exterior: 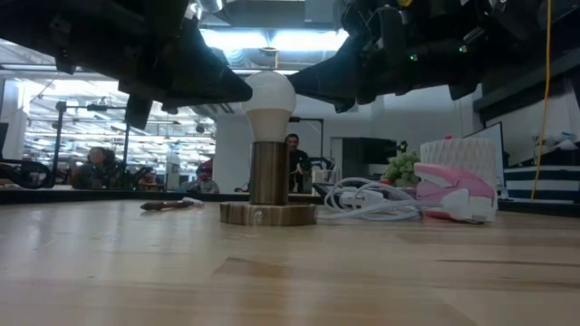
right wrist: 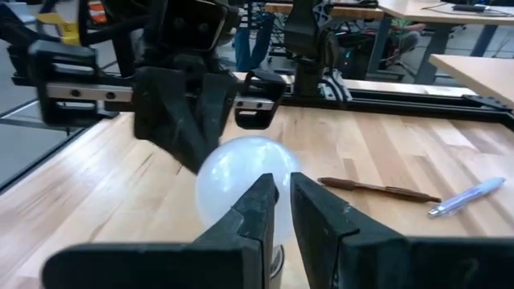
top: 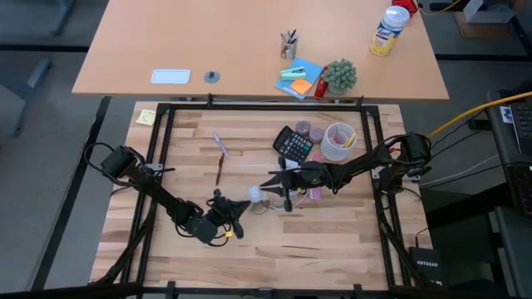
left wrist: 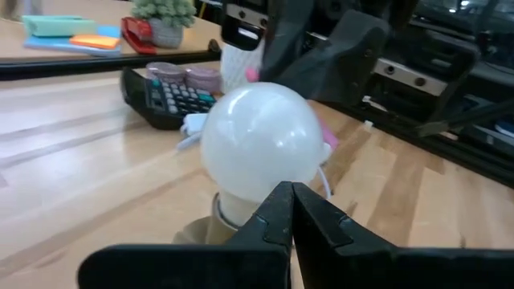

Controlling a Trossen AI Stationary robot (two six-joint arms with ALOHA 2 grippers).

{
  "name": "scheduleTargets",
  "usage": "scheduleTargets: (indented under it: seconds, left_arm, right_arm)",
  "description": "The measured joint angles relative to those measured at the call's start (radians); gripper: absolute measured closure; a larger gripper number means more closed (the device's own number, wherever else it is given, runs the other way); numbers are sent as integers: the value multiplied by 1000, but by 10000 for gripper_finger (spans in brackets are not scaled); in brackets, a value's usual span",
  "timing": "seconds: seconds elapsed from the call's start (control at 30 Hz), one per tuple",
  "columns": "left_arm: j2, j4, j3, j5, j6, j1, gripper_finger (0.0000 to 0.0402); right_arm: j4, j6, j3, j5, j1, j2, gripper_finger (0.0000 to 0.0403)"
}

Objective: Screw lightbulb
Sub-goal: Insert the lightbulb into the gold lamp

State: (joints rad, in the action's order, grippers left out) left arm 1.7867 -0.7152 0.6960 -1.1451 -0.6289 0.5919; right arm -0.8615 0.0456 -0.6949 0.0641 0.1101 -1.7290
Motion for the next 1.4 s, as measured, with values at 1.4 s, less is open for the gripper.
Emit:
scheduleTargets:
  seconds: [1.4]
  left_arm:
    - [0, 15, 0, -257, -78, 115, 401]
  right_arm:
    - [-20, 20, 2, 31, 2, 96, 352]
